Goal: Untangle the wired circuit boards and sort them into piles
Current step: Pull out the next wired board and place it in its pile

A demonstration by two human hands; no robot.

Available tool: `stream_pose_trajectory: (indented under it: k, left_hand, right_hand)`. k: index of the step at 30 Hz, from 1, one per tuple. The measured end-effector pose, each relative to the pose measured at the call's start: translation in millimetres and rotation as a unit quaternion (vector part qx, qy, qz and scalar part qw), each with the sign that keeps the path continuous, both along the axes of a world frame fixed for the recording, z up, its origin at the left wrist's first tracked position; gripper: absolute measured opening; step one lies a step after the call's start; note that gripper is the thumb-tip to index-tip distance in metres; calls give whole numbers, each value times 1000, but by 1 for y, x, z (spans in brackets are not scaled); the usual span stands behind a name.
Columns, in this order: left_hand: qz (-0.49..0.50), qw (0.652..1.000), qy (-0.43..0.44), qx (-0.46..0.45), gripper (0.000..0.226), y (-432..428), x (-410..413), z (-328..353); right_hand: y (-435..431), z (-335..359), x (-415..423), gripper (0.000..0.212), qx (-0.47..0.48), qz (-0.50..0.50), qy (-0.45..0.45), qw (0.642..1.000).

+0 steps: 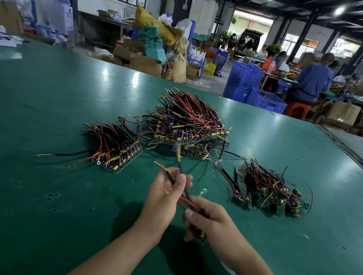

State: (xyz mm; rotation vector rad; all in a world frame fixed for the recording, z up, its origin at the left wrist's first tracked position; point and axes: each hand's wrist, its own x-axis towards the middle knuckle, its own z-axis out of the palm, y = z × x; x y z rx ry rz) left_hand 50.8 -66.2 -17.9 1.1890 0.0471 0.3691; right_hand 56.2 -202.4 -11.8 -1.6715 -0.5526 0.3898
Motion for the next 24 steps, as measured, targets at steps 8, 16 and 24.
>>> stream_pose_trajectory:
  k: [8, 16, 24]
  left_hand:
    - [-11, 994, 53, 95, 21, 8, 3, -8]
    - [-10, 990, 80, 118, 23, 6, 5, -6]
    - [1, 988, 79, 131, 22, 5, 6, -8]
  right_hand:
    - [-44, 22, 85, 26, -338, -380, -202, 837]
    - [-45, 9, 116, 34, -541, -393, -161, 726]
    - [-35, -12, 112, 78, -634, -338, -148, 680]
